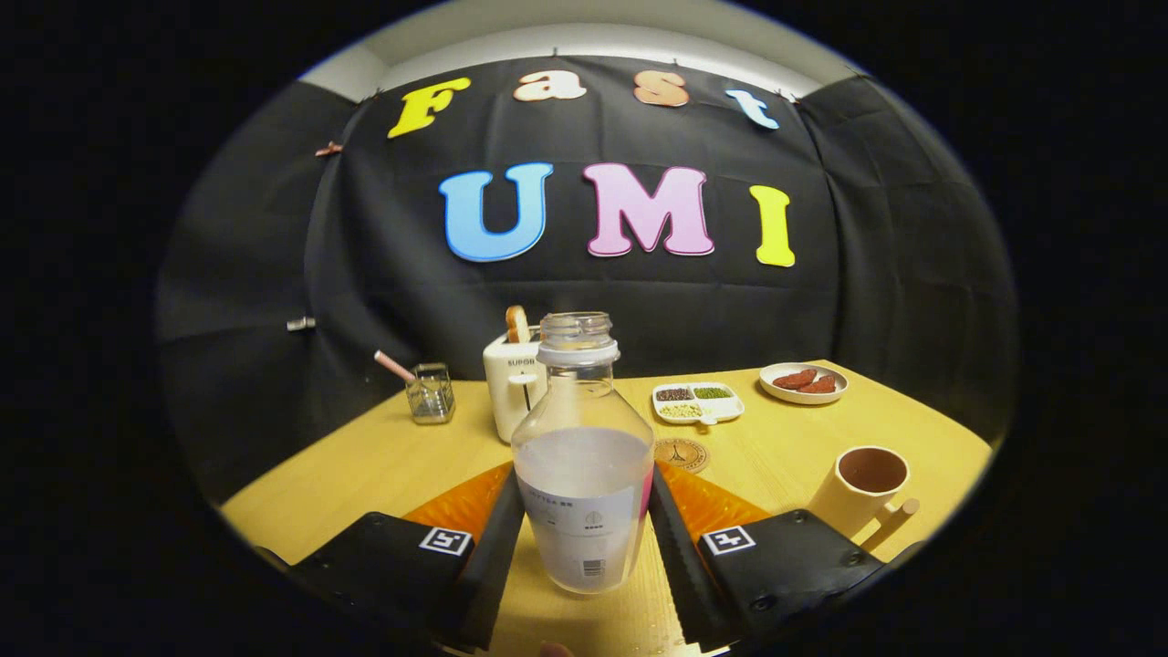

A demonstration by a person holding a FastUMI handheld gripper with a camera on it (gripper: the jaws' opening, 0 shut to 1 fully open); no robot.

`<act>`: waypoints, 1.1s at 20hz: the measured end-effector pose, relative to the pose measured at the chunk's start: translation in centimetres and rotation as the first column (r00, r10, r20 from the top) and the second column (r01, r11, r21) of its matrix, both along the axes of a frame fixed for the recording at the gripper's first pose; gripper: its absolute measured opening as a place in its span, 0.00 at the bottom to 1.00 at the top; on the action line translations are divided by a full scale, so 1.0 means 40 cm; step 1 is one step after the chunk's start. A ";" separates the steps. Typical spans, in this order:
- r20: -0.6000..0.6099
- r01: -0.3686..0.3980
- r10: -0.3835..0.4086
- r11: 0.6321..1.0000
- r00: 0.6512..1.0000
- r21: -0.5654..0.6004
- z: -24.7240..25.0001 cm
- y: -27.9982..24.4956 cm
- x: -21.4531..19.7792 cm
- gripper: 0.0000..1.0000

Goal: Take the bottle from table, then pour the juice into the cup, finally place the bottle on the coaster

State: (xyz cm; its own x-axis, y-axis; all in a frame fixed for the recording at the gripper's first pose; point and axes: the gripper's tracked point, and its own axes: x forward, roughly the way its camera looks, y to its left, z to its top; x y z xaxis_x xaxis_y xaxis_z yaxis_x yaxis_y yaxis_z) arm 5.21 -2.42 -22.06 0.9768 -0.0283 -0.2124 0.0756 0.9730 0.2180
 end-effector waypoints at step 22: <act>-0.174 0.180 -0.063 0.542 0.983 0.821 -0.044 -0.213 -0.034 0.76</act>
State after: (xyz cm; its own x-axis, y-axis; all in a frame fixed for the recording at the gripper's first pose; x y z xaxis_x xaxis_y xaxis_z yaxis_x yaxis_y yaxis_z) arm 3.85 -10.95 -23.82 0.9456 0.1012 -0.3092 0.2591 0.3402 0.9039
